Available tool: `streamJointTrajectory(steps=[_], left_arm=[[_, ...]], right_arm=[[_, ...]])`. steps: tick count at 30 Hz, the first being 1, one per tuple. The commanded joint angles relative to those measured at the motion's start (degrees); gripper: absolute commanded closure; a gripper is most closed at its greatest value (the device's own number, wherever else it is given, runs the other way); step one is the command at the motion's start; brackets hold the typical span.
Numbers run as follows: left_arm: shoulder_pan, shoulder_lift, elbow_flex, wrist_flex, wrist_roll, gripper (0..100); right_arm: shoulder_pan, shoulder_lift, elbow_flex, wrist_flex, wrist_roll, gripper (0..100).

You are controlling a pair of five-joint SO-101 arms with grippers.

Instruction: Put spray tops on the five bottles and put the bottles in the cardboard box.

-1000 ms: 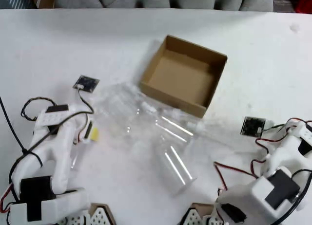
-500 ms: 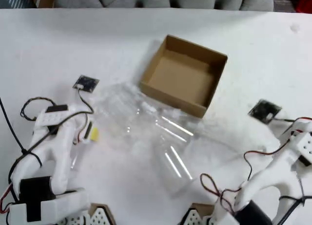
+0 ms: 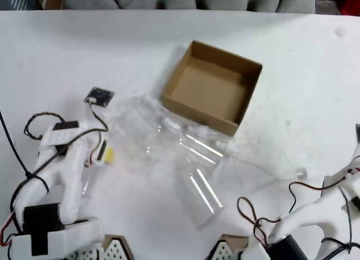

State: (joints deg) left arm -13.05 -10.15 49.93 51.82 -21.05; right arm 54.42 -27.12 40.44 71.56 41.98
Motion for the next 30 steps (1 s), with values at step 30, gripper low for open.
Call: streamJointTrajectory(steps=[30], left_arm=[[-0.7,-2.5,-0.2,-1.2,0.6,98]], right_arm=[[-3.9,-1.2,0.5,-11.4,-50.5,97.8]])
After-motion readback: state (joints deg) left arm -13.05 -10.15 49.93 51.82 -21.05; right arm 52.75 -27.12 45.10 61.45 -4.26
